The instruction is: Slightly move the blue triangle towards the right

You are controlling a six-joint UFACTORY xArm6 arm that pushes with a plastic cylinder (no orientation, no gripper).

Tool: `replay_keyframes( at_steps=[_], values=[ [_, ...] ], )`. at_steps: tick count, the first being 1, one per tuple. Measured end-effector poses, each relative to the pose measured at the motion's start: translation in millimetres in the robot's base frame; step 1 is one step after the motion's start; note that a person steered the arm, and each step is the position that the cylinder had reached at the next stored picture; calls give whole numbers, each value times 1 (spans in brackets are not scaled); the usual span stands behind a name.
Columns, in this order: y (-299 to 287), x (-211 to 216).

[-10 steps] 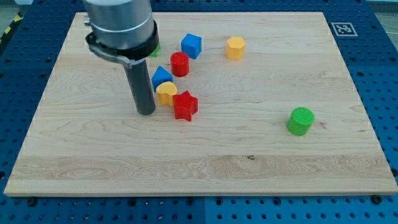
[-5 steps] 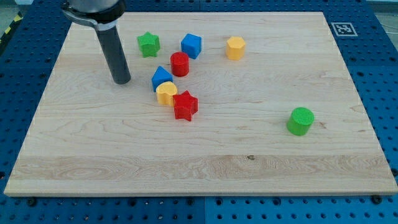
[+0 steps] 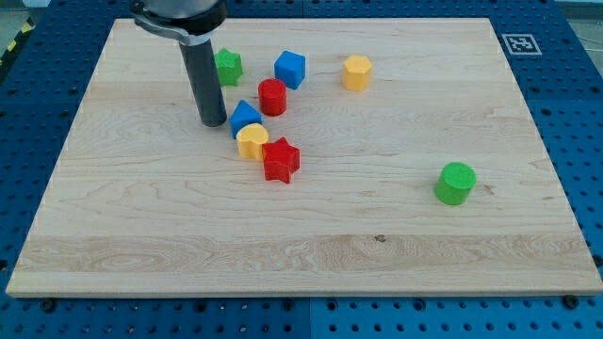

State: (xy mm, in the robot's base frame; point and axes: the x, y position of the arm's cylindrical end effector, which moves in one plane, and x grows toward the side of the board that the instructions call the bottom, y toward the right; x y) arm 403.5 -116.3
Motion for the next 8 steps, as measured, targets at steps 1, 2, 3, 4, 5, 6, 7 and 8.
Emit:
replay_keyframes(
  at_steps=[1, 2, 3, 4, 5, 6, 7, 8],
  values=[
    [6, 0],
    [15, 0],
    [27, 0],
    [35, 0],
    [39, 0],
    [38, 0],
    [26, -1],
    [7, -2]
  ],
)
